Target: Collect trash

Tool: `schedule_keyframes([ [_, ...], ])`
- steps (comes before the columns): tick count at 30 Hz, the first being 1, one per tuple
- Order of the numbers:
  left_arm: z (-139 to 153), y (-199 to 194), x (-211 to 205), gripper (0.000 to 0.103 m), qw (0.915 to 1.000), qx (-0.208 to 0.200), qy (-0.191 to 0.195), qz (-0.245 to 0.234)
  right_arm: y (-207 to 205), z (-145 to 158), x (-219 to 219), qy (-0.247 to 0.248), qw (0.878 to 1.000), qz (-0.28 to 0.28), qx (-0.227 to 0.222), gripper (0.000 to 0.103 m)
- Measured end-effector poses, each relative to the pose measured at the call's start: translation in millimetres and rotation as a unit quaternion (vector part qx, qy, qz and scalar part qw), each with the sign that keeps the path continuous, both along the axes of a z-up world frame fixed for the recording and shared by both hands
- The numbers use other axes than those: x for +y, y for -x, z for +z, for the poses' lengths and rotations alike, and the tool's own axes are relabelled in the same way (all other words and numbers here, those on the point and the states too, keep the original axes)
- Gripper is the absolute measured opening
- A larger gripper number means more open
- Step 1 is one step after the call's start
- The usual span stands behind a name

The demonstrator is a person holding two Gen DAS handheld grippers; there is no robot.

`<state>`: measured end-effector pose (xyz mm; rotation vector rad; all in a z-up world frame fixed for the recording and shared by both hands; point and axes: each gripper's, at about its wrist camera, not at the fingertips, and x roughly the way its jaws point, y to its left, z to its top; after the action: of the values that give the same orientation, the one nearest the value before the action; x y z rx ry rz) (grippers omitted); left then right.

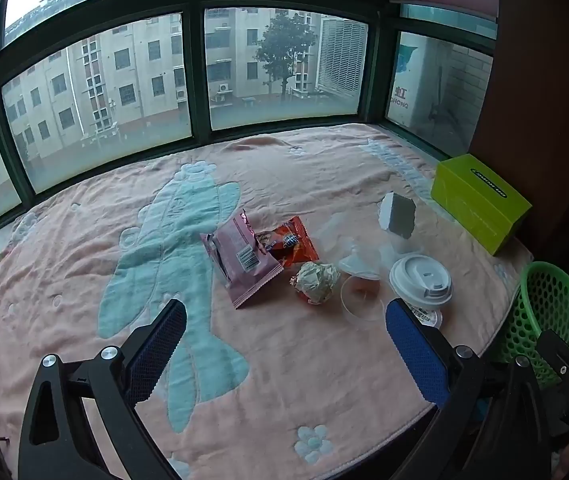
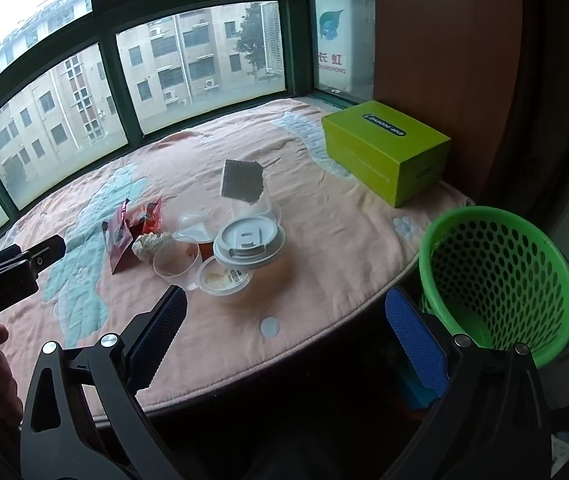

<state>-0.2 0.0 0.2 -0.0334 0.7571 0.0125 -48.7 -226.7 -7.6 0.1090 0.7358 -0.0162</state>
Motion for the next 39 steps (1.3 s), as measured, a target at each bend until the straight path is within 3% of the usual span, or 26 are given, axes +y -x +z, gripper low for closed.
schedule_keyframes([
  [39, 9.4, -2.2, -5.9, 0.097, 1.0000, -0.008, 0.000, -0.005, -1.6, 2.1, -0.7, -0.001, 1.000, -0.004, -0.001, 0.098],
])
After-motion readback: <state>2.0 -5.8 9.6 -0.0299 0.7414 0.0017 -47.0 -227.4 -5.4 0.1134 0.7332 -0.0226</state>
